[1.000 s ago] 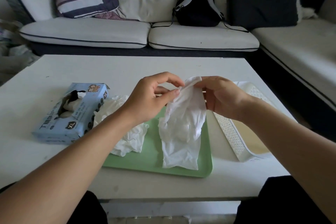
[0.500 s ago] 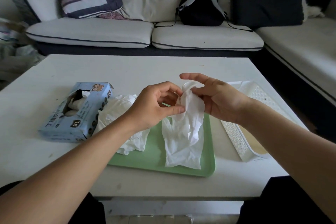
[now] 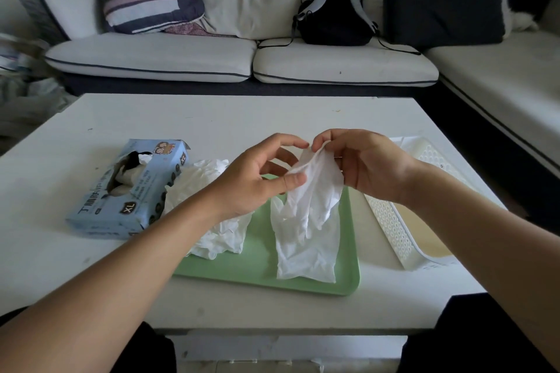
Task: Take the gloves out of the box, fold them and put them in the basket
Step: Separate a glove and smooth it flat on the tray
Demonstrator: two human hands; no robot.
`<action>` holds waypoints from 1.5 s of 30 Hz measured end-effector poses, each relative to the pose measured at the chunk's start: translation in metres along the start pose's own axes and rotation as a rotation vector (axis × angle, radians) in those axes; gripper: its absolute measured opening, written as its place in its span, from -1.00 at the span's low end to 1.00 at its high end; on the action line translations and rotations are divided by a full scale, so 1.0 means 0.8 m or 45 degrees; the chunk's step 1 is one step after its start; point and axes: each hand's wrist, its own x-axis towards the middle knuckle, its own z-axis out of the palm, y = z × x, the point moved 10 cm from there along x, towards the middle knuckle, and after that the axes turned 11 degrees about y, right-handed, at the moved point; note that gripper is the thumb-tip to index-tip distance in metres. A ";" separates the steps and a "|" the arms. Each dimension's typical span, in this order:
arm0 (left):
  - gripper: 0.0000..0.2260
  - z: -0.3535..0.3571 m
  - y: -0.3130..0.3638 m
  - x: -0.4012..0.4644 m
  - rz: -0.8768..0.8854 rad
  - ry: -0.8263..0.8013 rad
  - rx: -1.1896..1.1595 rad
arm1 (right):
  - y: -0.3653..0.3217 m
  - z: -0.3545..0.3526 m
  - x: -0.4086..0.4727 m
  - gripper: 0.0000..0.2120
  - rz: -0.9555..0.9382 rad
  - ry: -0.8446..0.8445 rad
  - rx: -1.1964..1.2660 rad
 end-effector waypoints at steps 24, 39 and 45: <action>-0.65 -0.012 0.034 -0.008 -0.208 -0.050 -0.315 | 0.007 0.000 -0.035 -0.60 0.140 -0.235 -0.372; -0.83 -0.048 0.105 0.019 0.731 0.695 0.526 | -0.114 -0.027 -0.051 -0.91 -1.112 0.655 -0.954; -0.87 0.014 -0.030 0.010 0.171 -0.051 0.693 | 0.024 -0.008 -0.010 -0.87 -0.606 0.089 -1.661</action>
